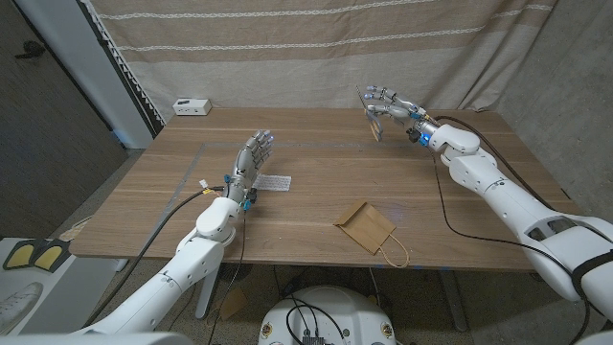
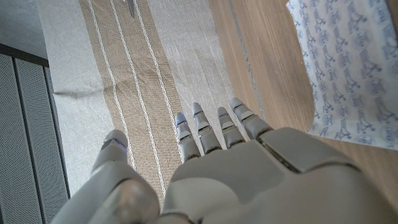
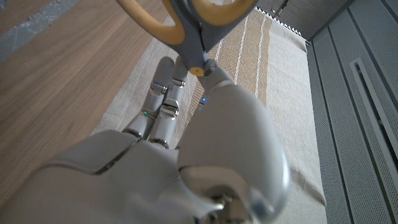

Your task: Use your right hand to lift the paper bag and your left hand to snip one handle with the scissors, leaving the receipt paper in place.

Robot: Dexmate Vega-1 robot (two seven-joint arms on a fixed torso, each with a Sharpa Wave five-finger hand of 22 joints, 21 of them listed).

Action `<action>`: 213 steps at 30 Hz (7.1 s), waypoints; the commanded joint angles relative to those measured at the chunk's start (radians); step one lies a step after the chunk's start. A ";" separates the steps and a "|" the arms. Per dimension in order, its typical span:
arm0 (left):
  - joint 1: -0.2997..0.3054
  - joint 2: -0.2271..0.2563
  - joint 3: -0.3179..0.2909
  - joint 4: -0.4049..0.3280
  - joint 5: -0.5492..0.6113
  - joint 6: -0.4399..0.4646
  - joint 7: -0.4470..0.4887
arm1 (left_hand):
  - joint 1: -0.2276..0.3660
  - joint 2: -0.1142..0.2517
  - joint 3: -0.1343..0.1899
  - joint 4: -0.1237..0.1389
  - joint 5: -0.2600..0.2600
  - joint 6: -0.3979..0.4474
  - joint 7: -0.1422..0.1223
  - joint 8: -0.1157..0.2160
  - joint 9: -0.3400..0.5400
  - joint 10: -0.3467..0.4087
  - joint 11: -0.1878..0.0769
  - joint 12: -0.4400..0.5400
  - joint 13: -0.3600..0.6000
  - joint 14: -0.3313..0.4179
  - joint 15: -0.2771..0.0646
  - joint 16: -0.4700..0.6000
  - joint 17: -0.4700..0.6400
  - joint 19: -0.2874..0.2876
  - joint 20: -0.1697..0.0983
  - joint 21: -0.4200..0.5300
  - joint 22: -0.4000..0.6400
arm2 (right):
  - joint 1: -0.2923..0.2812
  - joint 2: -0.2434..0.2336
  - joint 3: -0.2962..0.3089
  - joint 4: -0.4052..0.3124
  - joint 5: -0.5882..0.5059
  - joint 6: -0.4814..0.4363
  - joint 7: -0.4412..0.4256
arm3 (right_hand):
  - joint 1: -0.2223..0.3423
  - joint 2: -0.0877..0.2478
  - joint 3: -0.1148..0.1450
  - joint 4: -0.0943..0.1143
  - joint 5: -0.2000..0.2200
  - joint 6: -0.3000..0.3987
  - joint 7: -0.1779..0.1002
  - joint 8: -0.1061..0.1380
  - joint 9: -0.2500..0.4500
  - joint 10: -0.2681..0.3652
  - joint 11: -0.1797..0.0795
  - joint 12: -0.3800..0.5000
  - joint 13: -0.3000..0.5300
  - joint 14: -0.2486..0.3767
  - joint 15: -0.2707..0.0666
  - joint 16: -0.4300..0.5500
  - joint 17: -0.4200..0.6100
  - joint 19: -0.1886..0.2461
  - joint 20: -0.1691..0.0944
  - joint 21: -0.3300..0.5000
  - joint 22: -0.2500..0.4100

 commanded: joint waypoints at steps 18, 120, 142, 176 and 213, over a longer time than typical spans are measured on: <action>-0.011 -0.001 0.008 0.003 -0.002 0.015 -0.003 | 0.000 0.001 -0.005 -0.002 0.003 0.007 0.000 0.001 0.002 0.009 -0.002 0.006 0.003 0.009 -0.176 0.001 0.005 0.007 -0.149 0.003 0.003 | -0.015 0.047 0.045 0.043 0.121 -0.077 0.050 | 0.000 0.003 0.010 -0.001 0.002 0.009 -0.002 -0.014 -0.004 -0.026 -0.007 -0.023 -0.006 0.041 -0.206 0.002 0.267 -0.007 -0.118 0.004 -0.012; 0.037 -0.070 0.050 -0.284 0.155 0.253 0.349 | 0.089 -0.044 -0.028 -0.032 0.008 0.252 0.067 0.069 0.007 0.154 -0.023 0.041 0.013 0.132 -0.172 0.019 0.012 0.087 -0.148 0.015 0.011 | -0.060 0.173 0.205 0.087 0.398 -0.231 0.093 | 0.018 0.004 0.028 -0.013 0.001 0.062 -0.009 -0.046 -0.021 0.028 -0.015 -0.048 -0.031 0.050 -0.207 0.007 0.261 -0.059 -0.139 0.040 -0.014; 0.013 -0.079 0.087 -0.357 0.174 0.364 0.377 | 0.210 -0.027 -0.060 -0.036 0.018 0.279 0.066 0.034 0.005 -0.043 -0.018 -0.021 0.016 -0.001 -0.176 -0.005 0.013 -0.004 -0.161 -0.006 0.003 | -0.083 0.170 0.204 0.052 0.387 -0.213 0.055 | 0.019 0.003 0.030 -0.012 0.001 0.069 -0.010 -0.054 -0.023 0.036 -0.015 -0.055 -0.035 0.047 -0.207 0.007 0.258 -0.065 -0.138 0.044 -0.014; -0.019 -0.097 0.101 -0.430 0.239 0.517 0.487 | 0.461 -0.038 -0.049 -0.029 0.009 0.470 0.010 0.038 -0.001 -0.006 -0.038 0.010 0.011 0.018 -0.177 0.007 0.011 0.030 -0.163 0.007 0.003 | -0.077 0.172 0.185 0.046 0.361 -0.178 0.039 | 0.018 0.000 0.031 -0.011 0.000 0.073 -0.012 -0.070 -0.024 0.039 -0.015 -0.069 -0.041 0.047 -0.207 0.012 0.257 -0.077 -0.138 0.047 -0.014; -0.071 -0.152 0.156 -0.379 0.261 0.535 0.490 | 0.492 -0.038 -0.070 -0.028 0.001 0.532 0.059 0.038 0.000 0.031 -0.042 0.018 0.010 0.046 -0.179 0.010 0.011 0.056 -0.167 0.010 0.004 | -0.090 0.196 0.175 0.052 0.343 -0.126 0.021 | 0.029 -0.003 0.031 -0.017 -0.002 0.085 -0.022 -0.080 -0.025 0.054 -0.016 -0.074 -0.046 0.058 -0.207 0.012 0.242 -0.102 -0.145 0.058 -0.011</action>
